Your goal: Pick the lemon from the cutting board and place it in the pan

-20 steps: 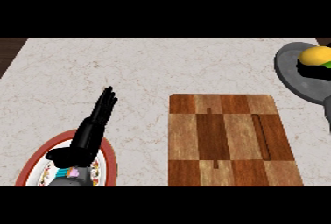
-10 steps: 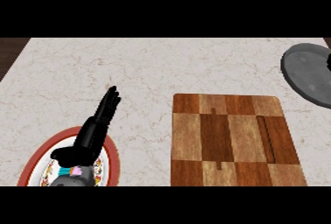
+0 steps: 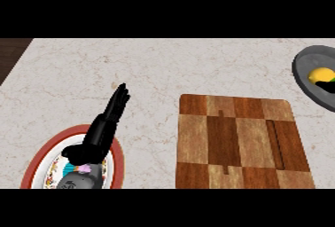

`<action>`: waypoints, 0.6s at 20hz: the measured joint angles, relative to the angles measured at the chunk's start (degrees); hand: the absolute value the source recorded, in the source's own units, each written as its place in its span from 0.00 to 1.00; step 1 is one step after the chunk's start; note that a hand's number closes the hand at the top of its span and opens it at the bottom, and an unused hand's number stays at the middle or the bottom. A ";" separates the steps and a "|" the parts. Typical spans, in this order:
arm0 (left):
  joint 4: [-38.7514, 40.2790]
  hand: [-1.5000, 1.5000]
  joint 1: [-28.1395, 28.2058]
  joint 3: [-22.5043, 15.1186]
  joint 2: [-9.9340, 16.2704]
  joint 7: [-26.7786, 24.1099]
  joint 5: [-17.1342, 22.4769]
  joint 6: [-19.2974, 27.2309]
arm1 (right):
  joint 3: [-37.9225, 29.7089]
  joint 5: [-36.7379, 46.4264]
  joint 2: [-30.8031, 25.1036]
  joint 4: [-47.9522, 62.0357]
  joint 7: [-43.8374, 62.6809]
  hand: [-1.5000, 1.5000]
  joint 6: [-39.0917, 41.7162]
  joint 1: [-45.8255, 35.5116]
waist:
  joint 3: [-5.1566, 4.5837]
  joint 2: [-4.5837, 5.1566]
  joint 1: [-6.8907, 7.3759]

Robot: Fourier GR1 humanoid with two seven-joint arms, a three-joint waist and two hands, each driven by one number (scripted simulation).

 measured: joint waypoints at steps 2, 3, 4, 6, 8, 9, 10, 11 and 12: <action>-0.04 0.50 0.11 0.41 0.29 -0.11 0.21 -0.14 | -0.56 -0.69 0.24 1.37 -0.78 0.00 1.84 -0.63 | 0.03 0.01 0.19; -0.28 0.50 0.30 0.55 0.52 -0.14 0.47 -0.45 | -0.91 -1.09 0.25 1.78 -1.48 0.00 2.42 -0.82 | 0.04 0.00 0.26; -0.41 0.50 -0.01 0.72 0.55 -0.01 0.62 -0.51 | -1.27 -1.46 0.28 2.00 -1.87 0.00 2.61 -1.32 | 0.06 0.01 0.30; 0.01 0.50 0.31 0.44 0.35 -0.49 0.39 -0.46 | -3.05 -3.36 0.81 1.72 -4.67 0.00 2.12 -1.38 | 0.10 0.00 0.04; 0.46 0.50 0.33 0.58 0.37 -0.95 0.23 -0.38 | -5.11 -5.56 1.07 1.31 -7.11 0.00 1.74 -1.81 | 0.10 -0.08 -0.29; 0.31 0.50 0.34 0.62 0.36 -0.69 0.37 -0.42 | -6.17 -6.64 0.84 1.16 -8.31 0.00 1.69 -1.82 | 0.11 -0.11 -0.36; 0.03 0.50 0.99 0.63 0.39 -0.84 0.42 -0.39 | -7.30 -7.81 0.60 1.07 -9.27 0.00 1.72 -1.85 | 0.10 -0.21 -0.42; 0.09 0.50 1.00 0.93 0.63 -1.01 0.47 -0.46 | -8.47 -9.05 0.30 1.05 -10.08 0.00 2.12 -2.08 | 0.09 -0.26 -0.56; 0.33 0.50 1.10 0.85 0.52 -1.22 0.40 -0.42 | -9.56 -10.19 -0.19 1.18 -10.70 0.00 2.82 -2.23 | 0.08 -0.27 -0.69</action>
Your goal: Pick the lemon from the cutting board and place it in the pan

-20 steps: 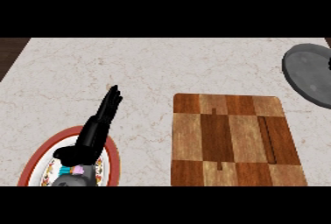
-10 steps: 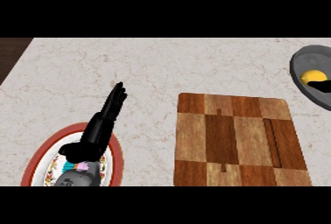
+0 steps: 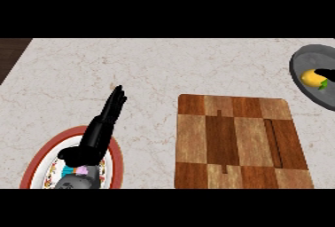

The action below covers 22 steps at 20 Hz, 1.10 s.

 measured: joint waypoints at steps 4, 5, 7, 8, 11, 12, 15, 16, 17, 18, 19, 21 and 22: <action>-1.00 0.50 1.25 -0.23 0.02 0.22 -0.24 0.30 | -4.14 -4.56 -2.62 0.81 -3.27 0.00 4.99 1.23 | -0.06 -0.39 -0.81; -0.94 0.50 1.08 -0.04 0.03 0.48 -0.23 0.41 | -4.90 -5.49 -3.40 1.14 -3.84 0.00 6.83 1.64 | -0.07 -0.47 -1.08; -1.09 0.50 1.14 0.67 0.49 0.52 0.07 0.29 | -6.48 -7.45 -4.91 1.85 -4.61 0.00 10.91 2.33 | -0.11 -0.64 -1.47; -1.14 0.50 1.00 0.92 0.53 0.76 0.27 0.27 | -7.19 -8.36 -5.38 2.10 -5.63 0.00 12.98 3.04 | -0.12 -0.70 -1.65; -1.55 0.50 1.15 1.20 0.46 1.33 0.38 0.54 | -8.61 -10.56 -7.00 2.96 -8.36 0.00 20.56 5.66 | -0.14 -0.94 -2.25; -0.93 0.50 1.13 1.14 0.25 0.82 0.27 0.58 | -8.73 -10.93 -7.68 3.10 -9.28 0.00 23.18 6.52 | -0.15 -0.95 -2.41; -1.09 0.50 0.80 1.20 0.42 1.50 0.33 0.74 | -8.68 -11.74 -8.22 3.01 -12.41 0.00 28.13 9.35 | -0.20 -1.12 -2.65; -1.23 0.50 1.05 1.27 0.50 1.51 0.49 0.56 | -8.55 -11.94 -8.32 2.88 -13.40 0.00 29.47 10.20 | -0.20 -1.17 -2.68; -1.29 0.50 1.19 1.28 0.37 1.46 0.54 0.60 | -8.43 -12.21 -8.36 2.78 -14.09 0.00 30.78 10.80 | -0.22 -1.22 -2.72; -1.43 0.50 1.89 1.47 0.71 1.24 0.77 0.23 | -8.22 -12.36 -8.35 2.54 -14.95 0.00 31.65 11.47 | -0.23 -1.26 -2.72; -2.39 0.50 2.84 1.04 0.80 1.47 0.28 0.46 | -8.05 -12.48 -8.50 2.37 -15.95 0.00 32.61 12.40 | -0.24 -1.31 -2.69; -2.42 0.50 2.66 1.46 1.03 1.50 0.47 0.22 | -7.48 -12.69 -8.51 1.83 -17.65 0.00 33.83 13.89 | -0.27 -1.38 -2.86; -2.27 0.50 3.13 1.60 1.26 0.99 0.65 -0.17 | -7.25 -12.77 -8.68 1.76 -18.13 0.00 34.32 14.42 | -0.26 -1.38 -2.84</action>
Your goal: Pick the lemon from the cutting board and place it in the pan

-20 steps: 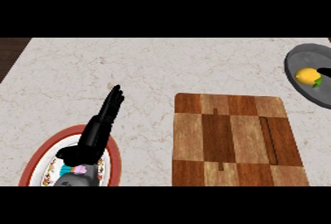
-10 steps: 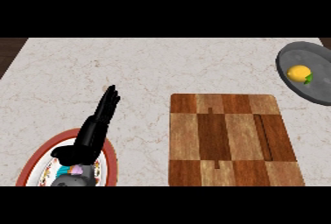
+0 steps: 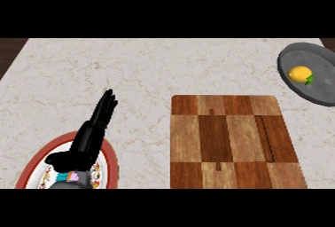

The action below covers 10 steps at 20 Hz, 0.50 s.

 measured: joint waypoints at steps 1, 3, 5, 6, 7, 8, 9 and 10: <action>0.50 0.50 -0.38 0.10 -0.10 -0.08 -0.17 0.12 | 0.17 -0.16 -0.25 -0.18 -0.94 0.00 0.69 0.95 | -0.01 -0.02 -0.11; 0.35 0.50 -0.37 -0.24 -0.57 0.38 -0.57 0.56 | 0.87 -0.29 -0.45 -0.55 -1.26 0.00 0.77 1.77 | -0.03 -0.09 -0.22; 0.46 0.50 -0.90 -0.10 -0.85 0.62 -0.84 0.97 | 1.64 -0.37 0.20 -0.78 -2.24 0.00 0.65 2.51 | -0.05 -0.12 -0.26; 0.44 0.50 -1.26 -0.02 -1.02 1.04 -0.85 1.12 | 2.01 -0.45 0.30 -0.90 -2.71 0.00 0.77 3.02 | -0.05 -0.14 -0.31; 0.59 0.50 -1.32 0.06 -1.11 0.88 -0.90 1.16 | 2.48 -0.63 0.69 -1.23 -2.97 0.00 0.64 3.23 | -0.06 -0.19 -0.39; 0.78 0.50 -1.27 0.32 -1.02 0.78 -0.86 1.09 | 2.85 -0.90 0.58 -1.40 -2.69 0.00 0.86 3.37 | -0.07 -0.22 -0.45; 0.80 0.50 -1.36 0.13 -1.22 0.86 -1.00 1.14 | 3.24 -0.90 0.40 -1.47 -2.89 0.00 0.87 3.71 | -0.07 -0.22 -0.45; 1.46 0.50 -0.96 0.05 -1.36 -0.33 -1.18 1.09 | 3.74 -0.90 0.63 -1.73 -2.96 0.00 0.41 3.91 | -0.09 -0.25 -0.50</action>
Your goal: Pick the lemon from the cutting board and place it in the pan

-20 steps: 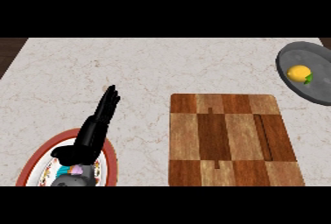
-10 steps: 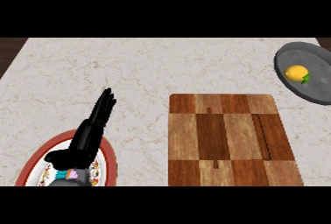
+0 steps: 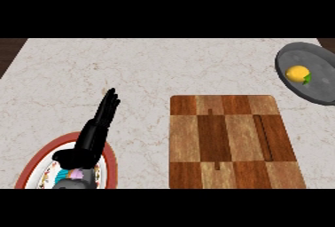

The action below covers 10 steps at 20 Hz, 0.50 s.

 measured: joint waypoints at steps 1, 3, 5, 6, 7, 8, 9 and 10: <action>0.08 0.50 -0.13 0.56 0.31 0.02 0.48 -0.39 | 0.14 -0.30 -0.43 0.00 0.21 0.00 0.20 0.03 | 0.01 0.00 0.00; -0.02 0.50 -0.37 0.38 0.01 0.39 0.17 -0.07 | 0.65 -0.68 -0.77 -0.14 -0.04 0.00 0.02 0.64 | -0.01 -0.01 -0.03; 0.72 0.50 -0.47 0.99 0.37 -0.28 0.44 -0.54 | 1.40 -0.80 -0.58 -0.45 -0.08 0.00 -0.84 1.18 | -0.03 -0.05 -0.11; 0.07 0.50 -0.40 0.87 0.31 0.42 0.44 -0.51 | 1.64 -1.04 -0.56 -0.42 0.10 0.00 -1.16 1.28 | -0.02 -0.06 -0.11; -0.40 0.50 0.05 0.74 0.37 0.53 0.29 -0.52 | 1.96 -1.10 -0.78 -0.32 0.09 0.00 -1.10 1.33 | -0.01 -0.06 -0.05; 0.17 0.50 -0.02 0.67 0.14 0.13 0.23 -0.53 | 2.41 -1.04 -0.71 -0.29 -0.07 0.00 -1.25 1.40 | -0.01 -0.05 -0.05; 1.39 0.50 -0.08 0.83 0.00 -0.93 0.13 -0.59 | 2.80 -1.29 -0.71 -0.64 0.40 0.00 -1.27 1.44 | -0.02 -0.08 -0.15; 0.65 0.50 -0.25 0.93 0.08 -0.09 0.28 -0.62 | 3.11 -1.25 -0.51 -0.60 -0.03 0.00 -1.97 1.69 | -0.03 -0.06 -0.09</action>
